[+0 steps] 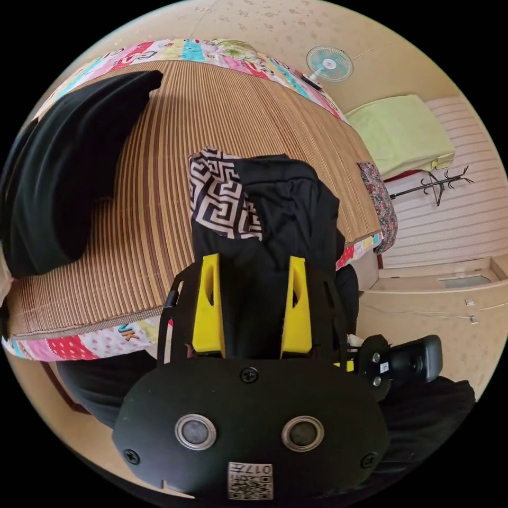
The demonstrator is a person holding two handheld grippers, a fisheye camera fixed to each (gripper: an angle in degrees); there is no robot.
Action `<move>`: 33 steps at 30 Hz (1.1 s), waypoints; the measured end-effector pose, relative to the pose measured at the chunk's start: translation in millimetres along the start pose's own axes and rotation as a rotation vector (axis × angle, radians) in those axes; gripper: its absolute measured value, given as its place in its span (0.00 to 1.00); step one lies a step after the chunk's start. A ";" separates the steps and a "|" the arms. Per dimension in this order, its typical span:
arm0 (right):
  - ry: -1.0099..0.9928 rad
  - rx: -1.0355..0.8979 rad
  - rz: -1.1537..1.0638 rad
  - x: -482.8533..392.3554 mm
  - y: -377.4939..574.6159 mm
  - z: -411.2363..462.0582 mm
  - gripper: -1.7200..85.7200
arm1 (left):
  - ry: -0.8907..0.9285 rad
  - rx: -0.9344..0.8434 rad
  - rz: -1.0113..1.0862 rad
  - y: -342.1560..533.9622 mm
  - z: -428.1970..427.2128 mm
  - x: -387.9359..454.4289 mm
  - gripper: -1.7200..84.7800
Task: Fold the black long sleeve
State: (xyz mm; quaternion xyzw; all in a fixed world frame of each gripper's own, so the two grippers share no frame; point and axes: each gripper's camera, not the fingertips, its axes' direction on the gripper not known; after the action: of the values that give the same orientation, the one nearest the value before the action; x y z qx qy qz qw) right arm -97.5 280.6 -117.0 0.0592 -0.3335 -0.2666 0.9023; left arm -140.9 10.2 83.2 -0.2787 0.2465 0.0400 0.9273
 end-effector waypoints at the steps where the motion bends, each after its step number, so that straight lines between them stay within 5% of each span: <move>1: -0.001 -0.017 -0.016 -0.7 -0.7 2.1 0.06 | 0.006 -0.006 -0.001 4.5 3.0 -3.4 0.15; 3: -0.046 -0.054 -0.083 -0.8 -3.8 -4.5 0.06 | 0.094 0.038 -0.014 12.5 -6.1 -14.2 0.08; 7: -0.012 0.045 -0.209 11.8 -11.4 -49.7 0.06 | 0.411 0.401 -0.108 52.8 -65.8 -75.4 0.04; 12: 0.211 0.188 0.093 102.0 -50.0 -83.2 0.07 | 0.273 0.523 -0.333 97.7 -98.1 -145.7 0.02; 18: 0.461 -0.224 0.330 168.2 -66.1 17.1 0.09 | 0.397 0.347 -0.394 91.5 -80.7 -173.8 0.17; 26: 0.511 0.274 0.513 92.8 -22.2 -77.4 0.04 | 0.414 0.215 -0.462 80.2 -71.9 -181.6 0.23; 33: 0.526 -0.028 0.511 65.6 -7.9 -33.5 0.03 | 0.474 0.180 -0.449 85.6 -57.7 -190.0 0.17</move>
State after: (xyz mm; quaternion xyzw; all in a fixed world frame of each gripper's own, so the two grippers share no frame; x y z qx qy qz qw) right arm -38.1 237.4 -107.6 0.0282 -0.0907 -0.0129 0.9954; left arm -350.4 63.3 90.0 -0.2448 0.3903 -0.2529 0.8508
